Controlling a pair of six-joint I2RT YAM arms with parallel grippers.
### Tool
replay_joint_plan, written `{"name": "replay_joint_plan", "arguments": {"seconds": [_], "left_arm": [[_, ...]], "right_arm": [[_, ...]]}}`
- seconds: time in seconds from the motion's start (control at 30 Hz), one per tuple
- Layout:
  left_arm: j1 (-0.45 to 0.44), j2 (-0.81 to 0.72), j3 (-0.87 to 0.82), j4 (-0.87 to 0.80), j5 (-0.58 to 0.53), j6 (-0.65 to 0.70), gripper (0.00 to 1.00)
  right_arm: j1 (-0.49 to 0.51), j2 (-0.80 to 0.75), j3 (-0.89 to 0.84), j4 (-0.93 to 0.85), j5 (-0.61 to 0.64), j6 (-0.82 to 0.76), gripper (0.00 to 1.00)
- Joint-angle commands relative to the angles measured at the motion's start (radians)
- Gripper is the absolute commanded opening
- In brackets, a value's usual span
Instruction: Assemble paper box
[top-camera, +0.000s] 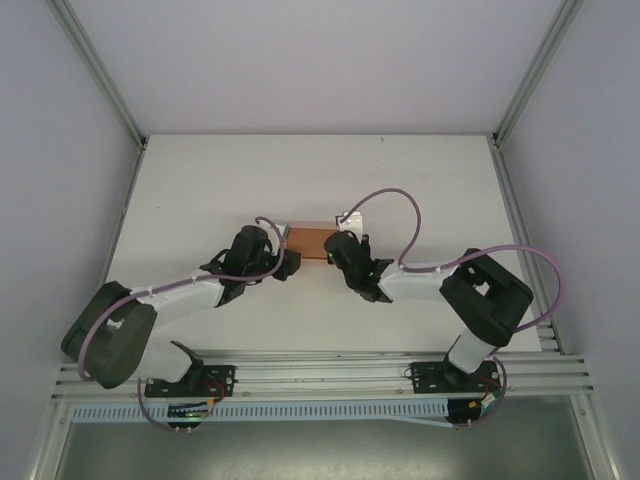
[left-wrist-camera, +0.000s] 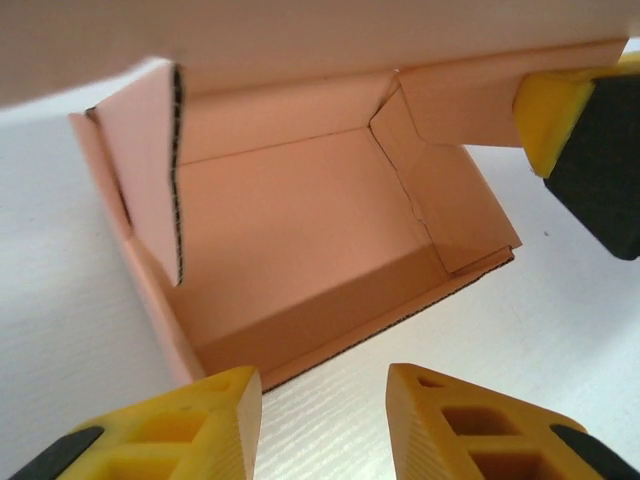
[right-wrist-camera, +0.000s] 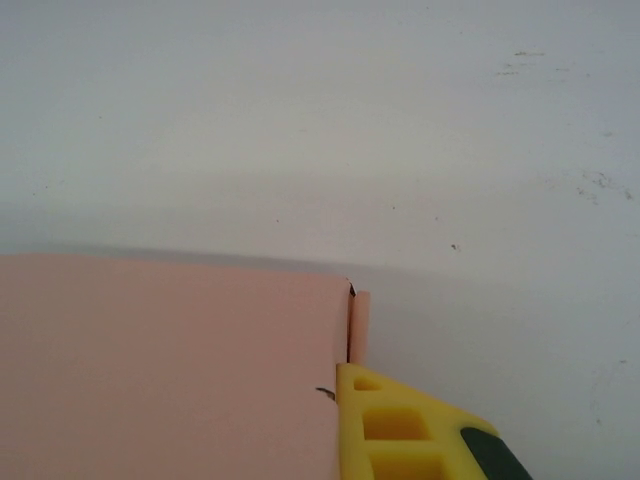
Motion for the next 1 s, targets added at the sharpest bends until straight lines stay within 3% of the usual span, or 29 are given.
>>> {"name": "replay_joint_plan", "arguments": {"seconds": [0.0,0.07,0.13,0.37,0.43,0.47,0.57,0.73,0.8,0.97], "left_arm": [[0.0,-0.076,0.03,-0.162,-0.004,-0.052,0.38],[0.0,-0.126,0.058,-0.24,-0.017,-0.086,0.39],[0.0,-0.181,0.097,-0.328,-0.055,-0.129,0.53],[0.013,-0.229,0.317,-0.583,-0.21,-0.199,0.75],[0.054,-0.186,0.369,-0.615,-0.201,-0.192,0.87],[0.082,-0.16,0.384,-0.611,-0.174,-0.192,0.88],[0.189,-0.055,0.419,-0.56,0.001,-0.195,0.97],[0.237,0.137,0.499,-0.511,0.154,-0.159,0.97],[0.247,0.203,0.53,-0.497,0.218,-0.175,0.9],[0.253,0.305,0.522,-0.476,0.26,-0.18,0.76]], "right_arm": [[0.016,0.027,-0.072,-0.111,-0.077,-0.033,0.0],[0.018,0.032,-0.089,-0.098,-0.08,-0.037,0.0],[0.019,0.035,-0.106,-0.073,-0.093,-0.041,0.0],[0.031,0.072,-0.096,-0.078,-0.078,-0.117,0.0],[0.039,0.076,-0.107,-0.042,-0.09,-0.145,0.0],[0.043,0.076,-0.114,-0.023,-0.092,-0.155,0.0],[0.043,0.088,-0.131,0.021,-0.098,-0.191,0.0],[0.045,0.119,-0.135,0.039,-0.1,-0.239,0.0],[0.044,0.121,-0.142,0.056,-0.098,-0.247,0.0],[0.043,0.109,-0.158,0.064,-0.104,-0.261,0.0]]}}
